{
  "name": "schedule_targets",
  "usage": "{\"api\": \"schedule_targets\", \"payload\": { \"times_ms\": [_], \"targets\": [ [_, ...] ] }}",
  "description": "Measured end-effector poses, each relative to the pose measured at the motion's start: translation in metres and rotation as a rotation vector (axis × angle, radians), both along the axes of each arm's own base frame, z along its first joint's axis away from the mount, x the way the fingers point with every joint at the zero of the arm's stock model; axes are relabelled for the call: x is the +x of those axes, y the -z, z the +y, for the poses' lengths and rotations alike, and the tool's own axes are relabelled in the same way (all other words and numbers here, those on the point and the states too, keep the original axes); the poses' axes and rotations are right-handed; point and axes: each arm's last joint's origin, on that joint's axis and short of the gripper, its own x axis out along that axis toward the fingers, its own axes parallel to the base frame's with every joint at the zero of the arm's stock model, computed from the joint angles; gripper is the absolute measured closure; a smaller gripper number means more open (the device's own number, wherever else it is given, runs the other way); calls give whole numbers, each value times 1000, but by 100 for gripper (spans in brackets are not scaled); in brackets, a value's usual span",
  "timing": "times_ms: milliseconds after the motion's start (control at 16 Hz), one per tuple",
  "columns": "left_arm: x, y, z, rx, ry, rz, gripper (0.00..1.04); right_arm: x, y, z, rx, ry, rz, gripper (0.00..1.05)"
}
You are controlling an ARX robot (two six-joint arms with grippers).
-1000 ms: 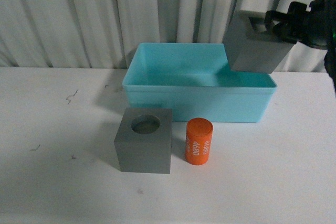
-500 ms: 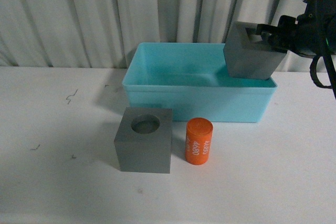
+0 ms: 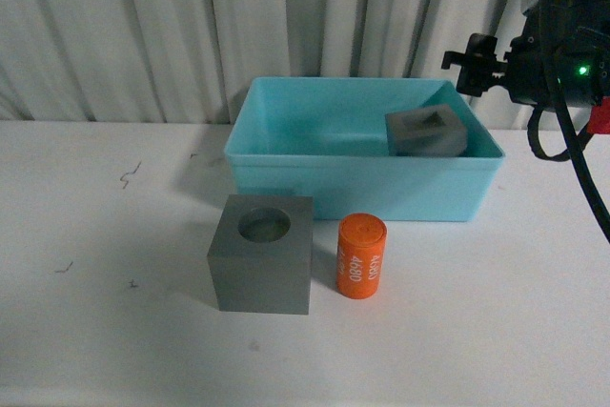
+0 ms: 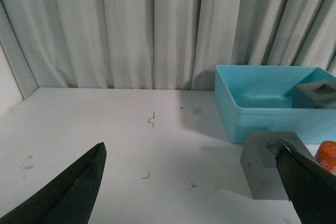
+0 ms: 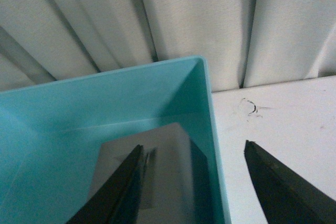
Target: Place gray and orange parts in blue box
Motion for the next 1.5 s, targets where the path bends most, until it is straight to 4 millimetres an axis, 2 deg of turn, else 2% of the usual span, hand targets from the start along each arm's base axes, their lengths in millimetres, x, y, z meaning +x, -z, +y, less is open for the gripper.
{"api": "schedule_targets", "payload": {
  "times_ms": [125, 188, 250, 312, 375, 438, 500, 562, 625, 688, 750, 812, 938, 1062, 1188, 1312, 1500],
  "targets": [
    [0, 0, 0, 0, 0, 0, 7, -13, -3, -8, 8, 22, -30, 23],
    [0, 0, 0, 0, 0, 0, 7, -27, -12, -18, 10, 34, -64, 11],
    [0, 0, 0, 0, 0, 0, 7, -38, -21, -24, 10, 34, -91, 4],
    [0, 0, 0, 0, 0, 0, 7, -62, -40, -34, 3, 18, -150, 7],
    [0, 0, 0, 0, 0, 0, 7, -78, -51, -41, 0, 14, -174, 7],
    [0, 0, 0, 0, 0, 0, 7, -111, -65, -52, -6, 6, -172, 6],
    [0, 0, 0, 0, 0, 0, 7, -137, -66, -61, -2, 5, -141, 6],
    [0, 0, 0, 0, 0, 0, 7, -178, -53, -68, 13, 16, -34, 6],
    [0, 0, 0, 0, 0, 0, 7, -195, -41, -69, 17, 21, 17, 6],
    [0, 0, 0, 0, 0, 0, 7, -198, -35, -68, 18, 21, 41, 7],
    [0, 0, 0, 0, 0, 0, 7, -195, -34, -67, -24, 40, -78, 12],
    [0, 0, 0, 0, 0, -1, 7, -204, -32, -64, -104, 69, -209, 24],
    [0, 0, 0, 0, -1, 0, 7, -231, -30, -58, -169, 66, -292, 43],
    [0, 0, 0, 0, 0, 0, 7, -250, -37, -51, -190, 73, -340, 63],
    [0, 0, 0, 0, 0, 0, 7, -270, -25, -50, -201, 70, -337, 87],
    [0, 0, 0, 0, 0, 0, 7, -284, -15, -50, -209, 64, -285, 103],
    [0, 0, 0, 0, 0, 0, 7, -300, -22, -50, -208, 68, -327, 103]
  ]
}}
